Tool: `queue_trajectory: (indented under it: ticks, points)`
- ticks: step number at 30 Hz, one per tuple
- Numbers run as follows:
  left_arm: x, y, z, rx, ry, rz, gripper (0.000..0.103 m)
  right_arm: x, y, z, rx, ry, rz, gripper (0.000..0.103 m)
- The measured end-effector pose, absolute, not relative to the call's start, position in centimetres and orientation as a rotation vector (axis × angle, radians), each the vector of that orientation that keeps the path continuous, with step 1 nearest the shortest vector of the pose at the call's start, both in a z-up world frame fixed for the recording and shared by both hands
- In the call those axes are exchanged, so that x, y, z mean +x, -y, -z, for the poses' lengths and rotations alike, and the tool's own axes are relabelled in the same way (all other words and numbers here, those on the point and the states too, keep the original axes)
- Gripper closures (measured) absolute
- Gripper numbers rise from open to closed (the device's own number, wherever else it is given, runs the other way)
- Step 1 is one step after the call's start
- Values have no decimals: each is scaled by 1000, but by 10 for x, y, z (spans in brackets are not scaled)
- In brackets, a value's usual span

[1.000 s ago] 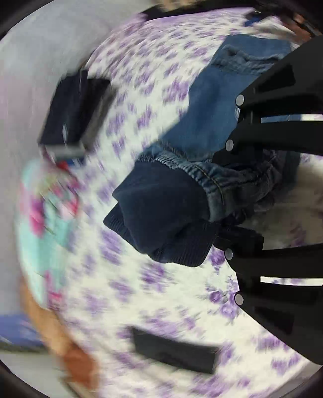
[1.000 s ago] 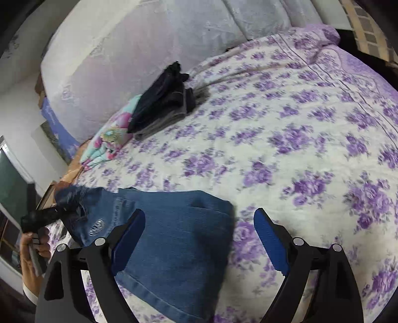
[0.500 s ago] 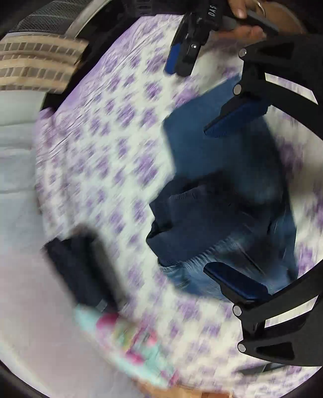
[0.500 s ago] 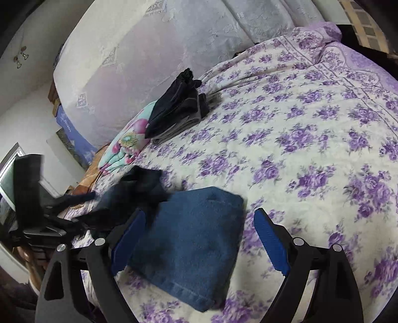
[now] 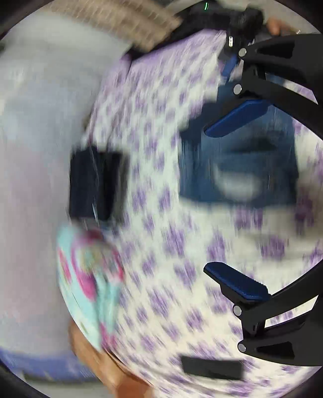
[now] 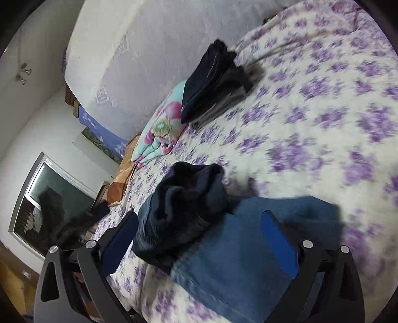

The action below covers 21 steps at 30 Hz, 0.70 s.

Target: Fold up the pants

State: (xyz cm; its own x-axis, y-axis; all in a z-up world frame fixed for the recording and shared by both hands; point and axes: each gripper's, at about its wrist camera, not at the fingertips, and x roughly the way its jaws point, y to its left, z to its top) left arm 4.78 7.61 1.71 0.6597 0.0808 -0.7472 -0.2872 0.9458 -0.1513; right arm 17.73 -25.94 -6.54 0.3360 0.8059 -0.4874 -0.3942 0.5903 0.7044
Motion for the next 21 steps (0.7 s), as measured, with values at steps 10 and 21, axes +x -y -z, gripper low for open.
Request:
queue_trajectory:
  ticks: [10, 21]
  points:
    - [71, -67, 63, -84, -961, -246, 5, 206, 170, 88, 464, -1185, -893, 3]
    - [67, -94, 64, -233, -1001, -107, 5, 178, 141, 58, 125, -1064, -798, 69]
